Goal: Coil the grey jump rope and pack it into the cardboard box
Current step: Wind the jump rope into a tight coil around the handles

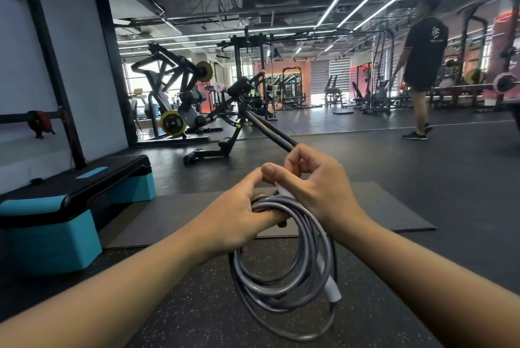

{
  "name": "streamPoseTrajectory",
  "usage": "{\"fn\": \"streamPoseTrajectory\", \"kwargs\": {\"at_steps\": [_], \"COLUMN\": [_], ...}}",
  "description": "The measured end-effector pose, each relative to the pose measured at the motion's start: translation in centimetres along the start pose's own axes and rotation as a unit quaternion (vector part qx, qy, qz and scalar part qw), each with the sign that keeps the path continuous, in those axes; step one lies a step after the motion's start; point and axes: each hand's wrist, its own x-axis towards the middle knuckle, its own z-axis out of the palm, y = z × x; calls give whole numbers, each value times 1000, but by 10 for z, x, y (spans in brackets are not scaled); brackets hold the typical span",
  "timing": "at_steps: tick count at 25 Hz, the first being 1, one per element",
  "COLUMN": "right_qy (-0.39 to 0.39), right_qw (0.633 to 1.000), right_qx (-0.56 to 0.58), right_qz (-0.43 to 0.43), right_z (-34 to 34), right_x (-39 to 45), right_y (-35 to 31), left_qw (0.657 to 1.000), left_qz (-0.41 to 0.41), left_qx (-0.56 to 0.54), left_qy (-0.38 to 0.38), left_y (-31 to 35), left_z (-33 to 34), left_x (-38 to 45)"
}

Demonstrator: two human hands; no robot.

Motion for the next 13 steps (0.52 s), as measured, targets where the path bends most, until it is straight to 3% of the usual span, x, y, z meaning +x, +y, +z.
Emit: {"fn": "streamPoseTrajectory", "kwargs": {"at_steps": [3,6,10,13], "right_qy": [-23,-123,-289,-347], "right_qw": [1000,984,943,925], "right_qx": [17,109,52,21], "right_qz": [11,73,159,156], "right_z": [-2,-13,-31,-36], "right_x": [0,-2,-11,-13], "right_y": [-4,-10,-4,2], "left_qw": [1000,999,997,999], "left_qz": [3,1,1,-14], "left_qx": [-20,-31,-10,-22], "left_qy": [4,34,73,39], "left_y": [-2,-6,-10,-17], "left_z": [5,4,-2,3], "left_x": [-1,0,2,-1]}}
